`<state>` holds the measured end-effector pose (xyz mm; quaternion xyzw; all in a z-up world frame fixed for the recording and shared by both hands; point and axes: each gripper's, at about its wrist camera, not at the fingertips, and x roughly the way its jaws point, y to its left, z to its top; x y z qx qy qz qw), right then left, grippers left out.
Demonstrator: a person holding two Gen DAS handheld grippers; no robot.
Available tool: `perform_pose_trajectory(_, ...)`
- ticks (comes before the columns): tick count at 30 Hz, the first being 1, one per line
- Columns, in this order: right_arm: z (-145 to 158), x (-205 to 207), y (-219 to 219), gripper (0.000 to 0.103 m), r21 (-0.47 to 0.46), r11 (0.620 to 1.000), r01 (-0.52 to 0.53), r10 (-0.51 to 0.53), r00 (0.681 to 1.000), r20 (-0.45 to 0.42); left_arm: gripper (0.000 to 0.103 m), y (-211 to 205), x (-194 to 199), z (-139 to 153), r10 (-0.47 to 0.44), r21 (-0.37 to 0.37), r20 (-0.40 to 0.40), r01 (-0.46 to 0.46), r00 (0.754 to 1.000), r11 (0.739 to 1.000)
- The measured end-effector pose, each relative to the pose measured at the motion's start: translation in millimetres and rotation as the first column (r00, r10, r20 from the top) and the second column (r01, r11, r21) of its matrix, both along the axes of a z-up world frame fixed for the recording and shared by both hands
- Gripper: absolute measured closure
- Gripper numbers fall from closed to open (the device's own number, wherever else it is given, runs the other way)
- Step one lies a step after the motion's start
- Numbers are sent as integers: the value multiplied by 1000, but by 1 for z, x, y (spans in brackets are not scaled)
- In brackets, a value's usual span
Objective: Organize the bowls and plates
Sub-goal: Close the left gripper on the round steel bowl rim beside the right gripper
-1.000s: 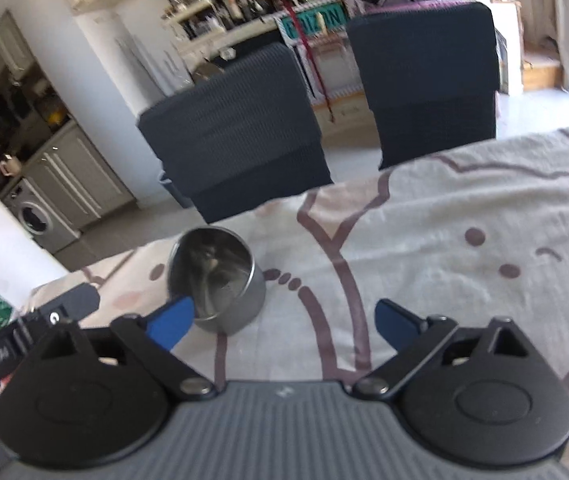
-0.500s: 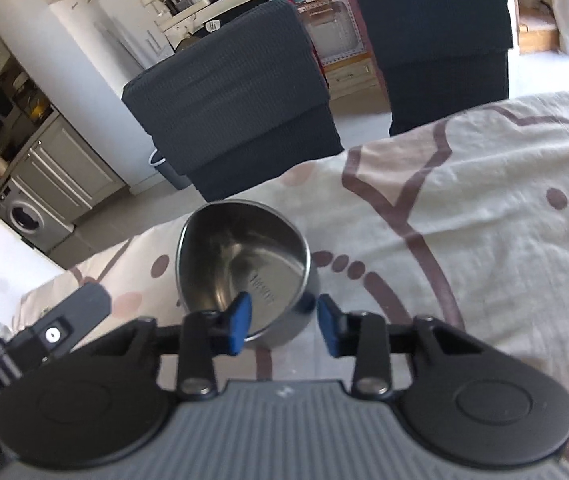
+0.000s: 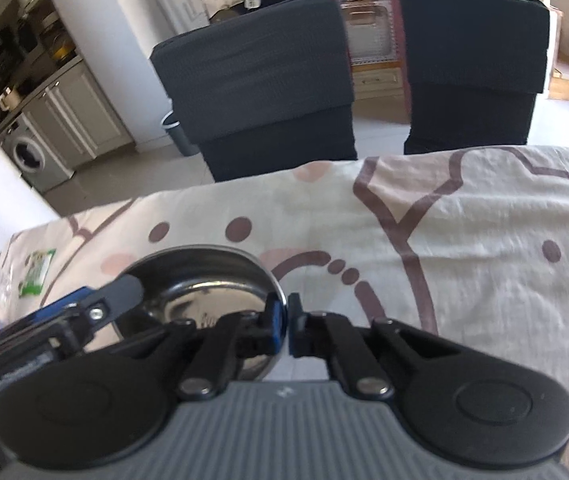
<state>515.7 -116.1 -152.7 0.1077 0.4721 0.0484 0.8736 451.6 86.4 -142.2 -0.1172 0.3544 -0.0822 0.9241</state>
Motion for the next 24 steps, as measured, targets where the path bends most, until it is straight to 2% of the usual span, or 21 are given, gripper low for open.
perform_pose_trajectory(1, 0, -2, 1, 99, -4, 1000, -10, 10, 1000, -1, 60, 0, 0, -1, -2, -3, -12, 2, 1000, 1000)
perform_pose_trajectory(3, 2, -5, 2, 99, -14, 999, -40, 40, 999, -3, 77, -1, 1, -3, -5, 1, -42, 5, 999, 1000)
perform_pose_trajectory(6, 3, -10, 1, 99, -14, 997, -78, 78, 997, -22, 90, -3, 1, -5, -24, -4, -86, 24, 996, 1000)
perform_pose_trajectory(15, 15, -33, -2, 99, -63, 991, -118, 117, 993, -17, 93, -20, -21, 10, -76, 61, -111, 84, 991, 995)
perform_pose_trajectory(20, 35, -56, -7, 98, -81, 986, -144, 146, 989, 23, 94, -29, -47, 31, -108, 91, -107, 118, 988, 989)
perform_pose_trajectory(24, 56, -81, -13, 99, -92, 986, -140, 143, 989, 31, 94, -42, -76, 60, -133, 133, -77, 142, 988, 981)
